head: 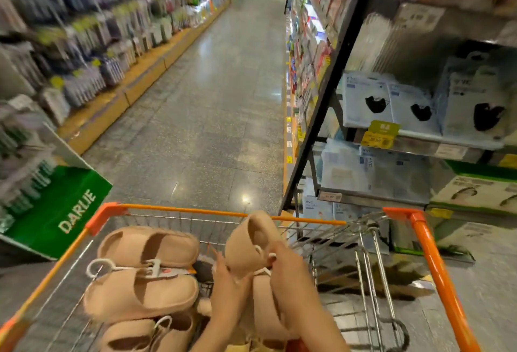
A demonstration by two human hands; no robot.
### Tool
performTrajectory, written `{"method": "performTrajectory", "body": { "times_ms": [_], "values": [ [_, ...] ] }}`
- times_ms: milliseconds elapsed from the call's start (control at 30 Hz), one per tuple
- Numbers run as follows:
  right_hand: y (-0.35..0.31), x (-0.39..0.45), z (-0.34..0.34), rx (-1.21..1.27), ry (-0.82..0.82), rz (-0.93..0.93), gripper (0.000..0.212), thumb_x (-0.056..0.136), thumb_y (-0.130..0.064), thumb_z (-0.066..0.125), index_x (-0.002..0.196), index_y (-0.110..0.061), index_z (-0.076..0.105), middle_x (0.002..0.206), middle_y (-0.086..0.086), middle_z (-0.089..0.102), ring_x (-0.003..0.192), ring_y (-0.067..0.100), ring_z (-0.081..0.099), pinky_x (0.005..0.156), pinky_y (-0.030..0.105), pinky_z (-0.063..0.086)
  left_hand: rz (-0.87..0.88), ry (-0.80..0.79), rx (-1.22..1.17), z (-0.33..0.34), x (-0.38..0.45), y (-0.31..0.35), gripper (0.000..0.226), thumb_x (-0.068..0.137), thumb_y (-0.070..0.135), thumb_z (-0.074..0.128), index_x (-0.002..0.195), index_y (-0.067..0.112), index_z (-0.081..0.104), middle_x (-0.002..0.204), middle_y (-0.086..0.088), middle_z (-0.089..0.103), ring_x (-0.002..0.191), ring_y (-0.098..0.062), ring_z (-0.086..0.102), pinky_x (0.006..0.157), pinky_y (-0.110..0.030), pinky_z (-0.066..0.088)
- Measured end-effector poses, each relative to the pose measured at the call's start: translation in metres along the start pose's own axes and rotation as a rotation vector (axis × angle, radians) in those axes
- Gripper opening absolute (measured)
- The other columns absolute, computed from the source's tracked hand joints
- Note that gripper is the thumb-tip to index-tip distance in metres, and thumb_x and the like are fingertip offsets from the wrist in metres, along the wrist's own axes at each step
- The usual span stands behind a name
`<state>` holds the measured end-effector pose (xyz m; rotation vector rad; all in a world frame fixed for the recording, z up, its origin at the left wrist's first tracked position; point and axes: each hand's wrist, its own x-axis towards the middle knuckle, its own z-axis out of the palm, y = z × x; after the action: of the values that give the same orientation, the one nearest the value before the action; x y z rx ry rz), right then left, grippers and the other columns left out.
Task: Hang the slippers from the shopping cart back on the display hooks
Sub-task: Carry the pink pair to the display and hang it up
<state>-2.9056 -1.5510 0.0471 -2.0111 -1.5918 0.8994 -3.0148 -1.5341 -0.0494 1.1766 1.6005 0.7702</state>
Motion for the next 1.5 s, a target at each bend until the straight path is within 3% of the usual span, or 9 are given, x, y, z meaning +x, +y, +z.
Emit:
{"method": "performTrajectory", "body": {
  "times_ms": [133, 300, 467, 600, 833, 933, 1133, 1333, 1500],
  "values": [
    [-0.083, -0.013, -0.011, -0.198, -0.110, -0.364, 0.026, 0.091, -0.007, 0.039, 0.106, -0.021, 0.055, 0.083, 0.003, 0.062, 0.081, 0.023, 0.055, 0.065, 0.029, 0.037, 0.211, 0.387, 0.207, -0.073, -0.031, 0.011, 0.090, 0.060, 0.057, 0.057, 0.138, 0.015, 0.040, 0.120, -0.019, 0.057, 0.111, -0.037, 0.056, 0.090, -0.047, 0.050],
    [-0.193, -0.046, 0.014, -0.191, -0.263, -0.732, 0.019, 0.090, -0.006, 0.047, 0.096, -0.017, 0.061, 0.095, 0.002, 0.067, 0.083, 0.014, 0.057, 0.062, 0.015, 0.040, 0.561, 0.828, 0.552, -0.198, -0.093, 0.031, 0.071, 0.068, 0.044, 0.050, 0.136, 0.037, 0.034, 0.145, -0.013, 0.035, 0.131, -0.027, 0.031, 0.094, -0.057, 0.043],
    [-0.302, -0.114, 0.061, -0.084, -0.431, -1.047, 0.017, 0.078, -0.010, 0.054, 0.091, -0.007, 0.064, 0.084, 0.006, 0.069, 0.072, 0.005, 0.054, 0.060, 0.012, 0.037, 0.573, 1.082, 0.810, -0.314, -0.170, 0.011, 0.061, 0.062, 0.035, 0.062, 0.121, 0.029, 0.045, 0.140, -0.004, 0.034, 0.131, -0.025, 0.031, 0.107, -0.052, 0.028],
    [-0.380, -0.206, 0.118, 0.110, -0.608, -1.221, 0.023, 0.053, -0.024, 0.047, 0.072, -0.023, 0.062, 0.071, 0.004, 0.068, 0.056, 0.000, 0.048, 0.057, 0.017, 0.038, 0.432, 1.330, 0.908, -0.410, -0.262, -0.021, 0.053, 0.066, 0.032, 0.056, 0.118, 0.027, 0.048, 0.128, -0.007, 0.051, 0.127, -0.026, 0.035, 0.111, -0.048, 0.025],
    [-0.464, -0.365, 0.203, 0.185, -0.756, -1.541, 0.030, 0.084, 0.002, 0.057, 0.072, -0.024, 0.066, 0.076, 0.000, 0.067, 0.071, 0.020, 0.063, 0.061, 0.018, 0.048, 0.132, 1.749, 1.019, -0.494, -0.423, -0.055, 0.021, 0.083, 0.016, 0.041, 0.098, 0.017, 0.055, 0.093, -0.008, 0.068, 0.107, -0.026, 0.052, 0.084, -0.052, 0.050],
    [-0.477, -0.432, 0.223, 0.290, -0.970, -1.589, 0.031, 0.082, 0.006, 0.056, 0.074, -0.020, 0.070, 0.067, -0.005, 0.066, 0.064, 0.015, 0.064, 0.060, 0.037, 0.055, -0.039, 1.860, 1.029, -0.498, -0.496, -0.064, 0.009, 0.083, 0.014, 0.039, 0.089, 0.017, 0.045, 0.087, -0.007, 0.064, 0.094, -0.029, 0.063, 0.083, -0.041, 0.055],
    [-0.475, -0.543, 0.234, 0.390, -1.565, -1.714, 0.028, 0.066, 0.011, 0.063, 0.071, -0.016, 0.068, 0.065, -0.003, 0.066, 0.068, 0.014, 0.065, 0.053, 0.029, 0.051, -0.375, 2.134, 1.118, -0.471, -0.603, -0.071, 0.042, 0.089, 0.024, 0.033, 0.066, 0.009, 0.065, 0.076, -0.012, 0.059, 0.087, -0.024, 0.047, 0.096, -0.039, 0.039],
    [-0.467, -0.609, 0.243, 0.532, -1.750, -2.015, 0.017, 0.082, -0.006, 0.065, 0.072, -0.019, 0.069, 0.070, 0.001, 0.069, 0.069, 0.014, 0.065, 0.064, 0.042, 0.053, -0.837, 2.209, 1.231, -0.420, -0.648, -0.065, 0.016, 0.068, 0.032, 0.057, 0.075, 0.021, 0.067, 0.076, 0.003, 0.057, 0.079, -0.016, 0.043, 0.086, -0.035, 0.034],
    [-0.458, -0.630, 0.250, 0.533, -2.070, -1.953, 0.030, 0.082, -0.002, 0.064, 0.063, -0.025, 0.066, 0.061, -0.017, 0.067, 0.055, -0.005, 0.058, 0.050, 0.008, 0.041, -1.127, 2.217, 1.248, -0.400, -0.643, -0.056, 0.016, 0.078, 0.039, 0.059, 0.077, 0.026, 0.070, 0.077, 0.007, 0.060, 0.078, -0.016, 0.049, 0.076, -0.033, 0.035]
  ]
}}
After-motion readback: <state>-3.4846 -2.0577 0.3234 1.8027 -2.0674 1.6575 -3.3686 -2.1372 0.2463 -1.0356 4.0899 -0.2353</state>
